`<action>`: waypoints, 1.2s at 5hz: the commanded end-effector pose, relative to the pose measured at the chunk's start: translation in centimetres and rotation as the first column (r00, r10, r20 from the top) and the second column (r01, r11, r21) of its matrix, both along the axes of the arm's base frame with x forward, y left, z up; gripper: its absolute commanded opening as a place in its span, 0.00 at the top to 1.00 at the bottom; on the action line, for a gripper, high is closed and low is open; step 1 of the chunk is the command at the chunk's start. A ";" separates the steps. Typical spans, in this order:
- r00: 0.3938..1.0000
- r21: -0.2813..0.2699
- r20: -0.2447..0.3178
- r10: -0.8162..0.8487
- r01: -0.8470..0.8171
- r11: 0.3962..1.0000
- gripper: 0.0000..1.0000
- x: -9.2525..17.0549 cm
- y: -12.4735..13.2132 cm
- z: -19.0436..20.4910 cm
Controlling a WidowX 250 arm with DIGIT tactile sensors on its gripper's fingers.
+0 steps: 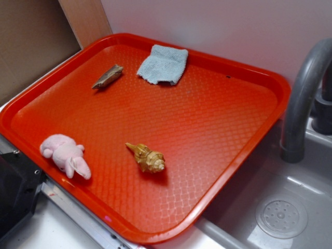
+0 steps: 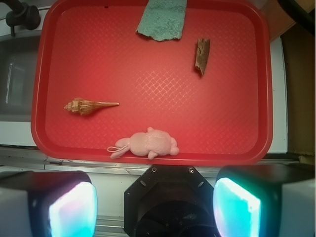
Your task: Grab the shell.
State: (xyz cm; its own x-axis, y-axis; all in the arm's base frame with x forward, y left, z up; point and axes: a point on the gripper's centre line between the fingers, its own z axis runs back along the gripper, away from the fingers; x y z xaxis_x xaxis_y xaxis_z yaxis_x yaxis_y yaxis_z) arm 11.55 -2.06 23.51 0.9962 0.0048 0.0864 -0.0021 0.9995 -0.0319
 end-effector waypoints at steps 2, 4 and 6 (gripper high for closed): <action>0.960 0.038 0.133 -0.245 0.242 0.969 0.00 2.3 -1.5 -0.9; 0.737 0.030 0.235 -0.634 0.646 0.763 0.00 6.7 -6.0 -4.5; 0.429 -0.040 0.191 -0.883 0.902 0.430 0.00 8.5 -10.9 -10.5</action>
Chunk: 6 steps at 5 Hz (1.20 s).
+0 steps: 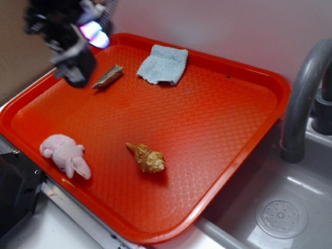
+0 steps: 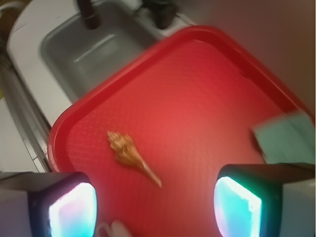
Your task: Grab the shell.
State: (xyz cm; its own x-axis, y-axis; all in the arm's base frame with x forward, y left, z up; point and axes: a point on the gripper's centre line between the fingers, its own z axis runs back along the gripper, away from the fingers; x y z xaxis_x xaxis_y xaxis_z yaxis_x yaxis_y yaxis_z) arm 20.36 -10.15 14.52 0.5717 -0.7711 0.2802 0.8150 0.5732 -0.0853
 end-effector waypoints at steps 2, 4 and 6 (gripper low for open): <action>0.955 0.054 -0.051 -0.292 0.294 0.954 0.00 -1.1 -3.8 -5.6; 0.925 0.123 -0.118 -0.362 0.375 0.919 0.00 -2.4 -4.7 -9.1; 0.898 0.190 -0.165 -0.407 0.434 0.881 0.00 -3.6 -5.8 -11.7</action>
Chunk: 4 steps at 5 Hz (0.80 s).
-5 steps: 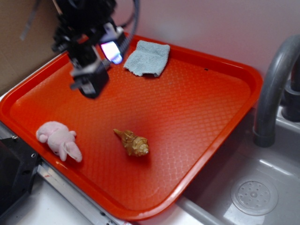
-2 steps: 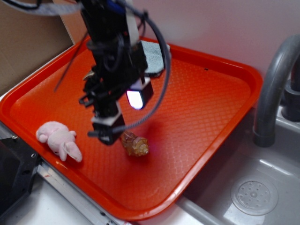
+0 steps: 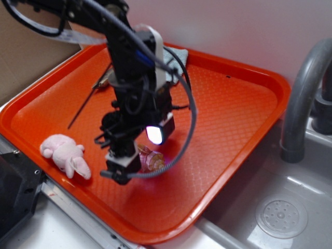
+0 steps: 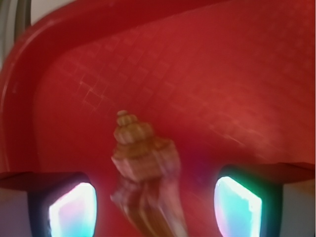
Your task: Grab the shell.
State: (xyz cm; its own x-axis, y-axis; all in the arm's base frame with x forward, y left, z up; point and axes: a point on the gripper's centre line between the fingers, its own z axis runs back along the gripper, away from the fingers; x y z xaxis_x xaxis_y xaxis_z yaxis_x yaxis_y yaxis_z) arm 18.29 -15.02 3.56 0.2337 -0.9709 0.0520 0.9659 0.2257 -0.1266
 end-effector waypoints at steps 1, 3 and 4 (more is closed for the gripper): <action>0.999 0.075 0.024 -0.025 0.023 0.997 0.16 -1.8 -1.1 -1.3; 0.999 0.100 0.047 -0.005 0.000 0.995 1.00 -2.2 -1.2 -1.2; 0.982 0.148 0.119 0.148 -0.165 0.975 1.00 -1.9 -0.3 1.2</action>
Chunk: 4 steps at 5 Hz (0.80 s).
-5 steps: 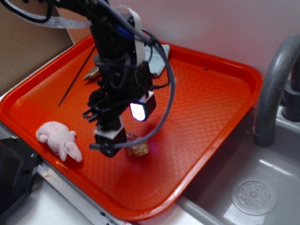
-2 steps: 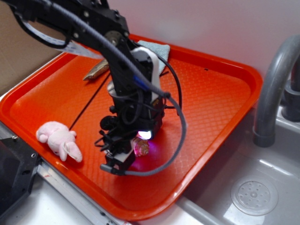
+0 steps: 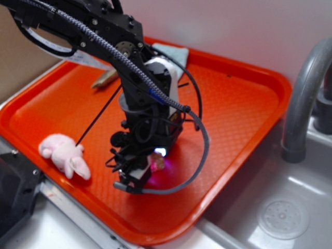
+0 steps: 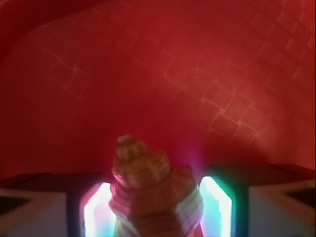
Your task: Grab the shell.
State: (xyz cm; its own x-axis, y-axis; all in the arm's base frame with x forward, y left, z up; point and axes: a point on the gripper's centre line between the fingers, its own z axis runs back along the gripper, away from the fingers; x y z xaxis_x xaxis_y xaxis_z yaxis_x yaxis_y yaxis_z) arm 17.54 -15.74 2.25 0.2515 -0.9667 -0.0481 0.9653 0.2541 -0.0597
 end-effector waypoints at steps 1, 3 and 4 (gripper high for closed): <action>0.913 -0.037 0.157 0.376 -0.375 0.926 1.00 -0.1 3.5 7.3; 0.621 -0.015 0.177 0.763 -0.774 0.633 1.00 -0.6 7.8 16.5; 0.410 -0.057 0.126 0.903 -0.906 0.420 1.00 -1.5 10.1 19.1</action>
